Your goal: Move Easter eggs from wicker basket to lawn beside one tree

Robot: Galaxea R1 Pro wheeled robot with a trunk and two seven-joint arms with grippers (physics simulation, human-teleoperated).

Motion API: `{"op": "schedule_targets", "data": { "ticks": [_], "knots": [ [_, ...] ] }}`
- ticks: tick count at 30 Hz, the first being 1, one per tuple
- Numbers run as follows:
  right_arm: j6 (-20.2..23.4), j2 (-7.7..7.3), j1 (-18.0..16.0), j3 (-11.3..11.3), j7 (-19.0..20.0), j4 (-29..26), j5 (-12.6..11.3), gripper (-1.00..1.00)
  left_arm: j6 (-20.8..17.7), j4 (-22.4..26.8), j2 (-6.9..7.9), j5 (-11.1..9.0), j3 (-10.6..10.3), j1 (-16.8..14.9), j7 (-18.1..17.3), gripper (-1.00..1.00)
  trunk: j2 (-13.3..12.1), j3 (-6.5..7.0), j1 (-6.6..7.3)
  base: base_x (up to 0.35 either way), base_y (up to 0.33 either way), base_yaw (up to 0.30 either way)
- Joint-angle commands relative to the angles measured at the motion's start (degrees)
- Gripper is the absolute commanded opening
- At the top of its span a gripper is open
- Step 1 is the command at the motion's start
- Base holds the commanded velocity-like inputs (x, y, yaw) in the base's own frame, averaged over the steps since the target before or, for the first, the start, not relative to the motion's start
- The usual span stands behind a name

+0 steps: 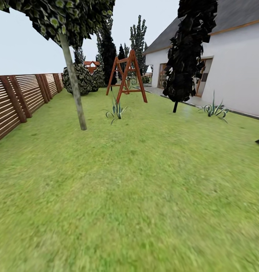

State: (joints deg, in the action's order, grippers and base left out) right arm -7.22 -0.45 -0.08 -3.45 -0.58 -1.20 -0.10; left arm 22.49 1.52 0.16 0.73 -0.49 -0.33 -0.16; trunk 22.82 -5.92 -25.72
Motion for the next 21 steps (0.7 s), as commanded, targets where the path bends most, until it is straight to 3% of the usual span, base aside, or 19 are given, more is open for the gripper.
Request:
{"op": "schedule_targets", "data": {
  "ticks": [1, 21],
  "knots": [
    [-0.2, 0.03, 0.0, -0.3, 0.0, 0.0, 0.0, 1.0, 0.2, 0.0, 0.01, 0.1, 0.0, 0.0, 0.0, 1.0, 0.1, -0.11, -0.06, 0.335, 0.0, 0.0],
    [-0.2, 0.03, 0.0, -0.3, 0.0, 0.5, -0.1, 1.0, 0.2, -0.1, -0.07, 0.1, 0.0, 0.0, 0.0, 1.0, 0.1, -0.11, -0.06, 0.336, 0.0, 0.0]
  ]
}}
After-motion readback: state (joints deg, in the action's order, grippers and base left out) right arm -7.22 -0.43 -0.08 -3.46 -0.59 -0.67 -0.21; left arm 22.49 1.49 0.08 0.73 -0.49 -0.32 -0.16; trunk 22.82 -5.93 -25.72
